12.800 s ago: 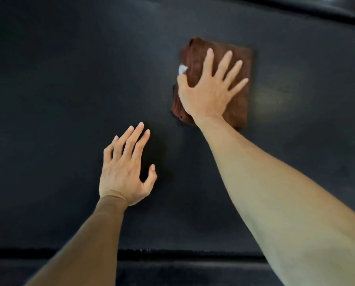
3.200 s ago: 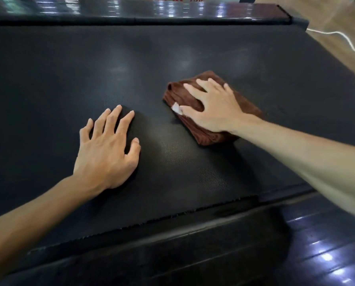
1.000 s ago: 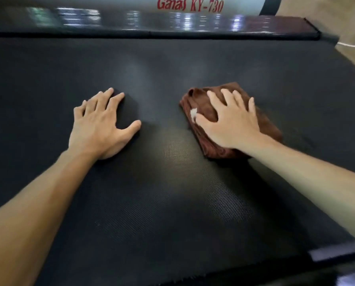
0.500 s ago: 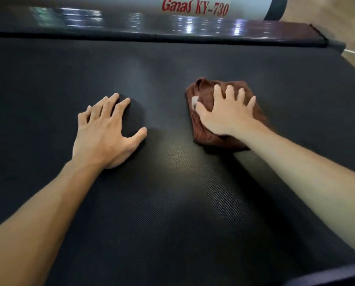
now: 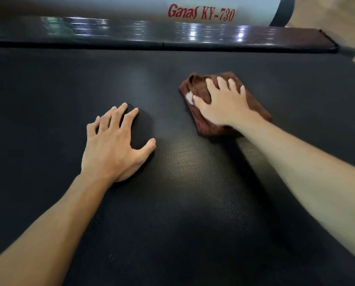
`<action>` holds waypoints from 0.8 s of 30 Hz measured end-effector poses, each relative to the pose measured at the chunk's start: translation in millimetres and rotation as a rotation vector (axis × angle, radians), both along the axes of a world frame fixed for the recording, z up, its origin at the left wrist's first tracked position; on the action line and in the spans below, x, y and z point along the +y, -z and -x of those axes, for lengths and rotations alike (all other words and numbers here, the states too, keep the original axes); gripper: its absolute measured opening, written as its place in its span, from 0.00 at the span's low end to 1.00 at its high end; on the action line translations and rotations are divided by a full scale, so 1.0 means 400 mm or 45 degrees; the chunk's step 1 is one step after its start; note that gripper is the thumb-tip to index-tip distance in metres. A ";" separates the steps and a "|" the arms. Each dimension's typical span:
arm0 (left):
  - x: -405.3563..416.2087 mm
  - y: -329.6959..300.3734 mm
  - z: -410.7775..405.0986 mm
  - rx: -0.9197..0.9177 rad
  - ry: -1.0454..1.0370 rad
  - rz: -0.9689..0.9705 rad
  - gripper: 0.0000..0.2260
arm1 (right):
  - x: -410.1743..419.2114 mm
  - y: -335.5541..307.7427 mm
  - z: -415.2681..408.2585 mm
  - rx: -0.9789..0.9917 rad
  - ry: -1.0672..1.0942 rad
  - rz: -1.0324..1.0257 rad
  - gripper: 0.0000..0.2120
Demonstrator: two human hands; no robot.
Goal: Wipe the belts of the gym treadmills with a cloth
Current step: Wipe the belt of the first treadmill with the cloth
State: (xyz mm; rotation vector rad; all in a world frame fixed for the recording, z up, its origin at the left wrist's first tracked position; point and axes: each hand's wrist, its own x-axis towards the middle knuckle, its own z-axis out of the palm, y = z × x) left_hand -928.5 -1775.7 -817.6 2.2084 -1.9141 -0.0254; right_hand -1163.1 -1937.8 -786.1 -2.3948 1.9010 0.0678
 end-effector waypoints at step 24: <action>0.001 0.001 -0.002 0.021 0.024 -0.005 0.42 | 0.015 0.024 -0.077 -0.120 -0.249 0.012 0.35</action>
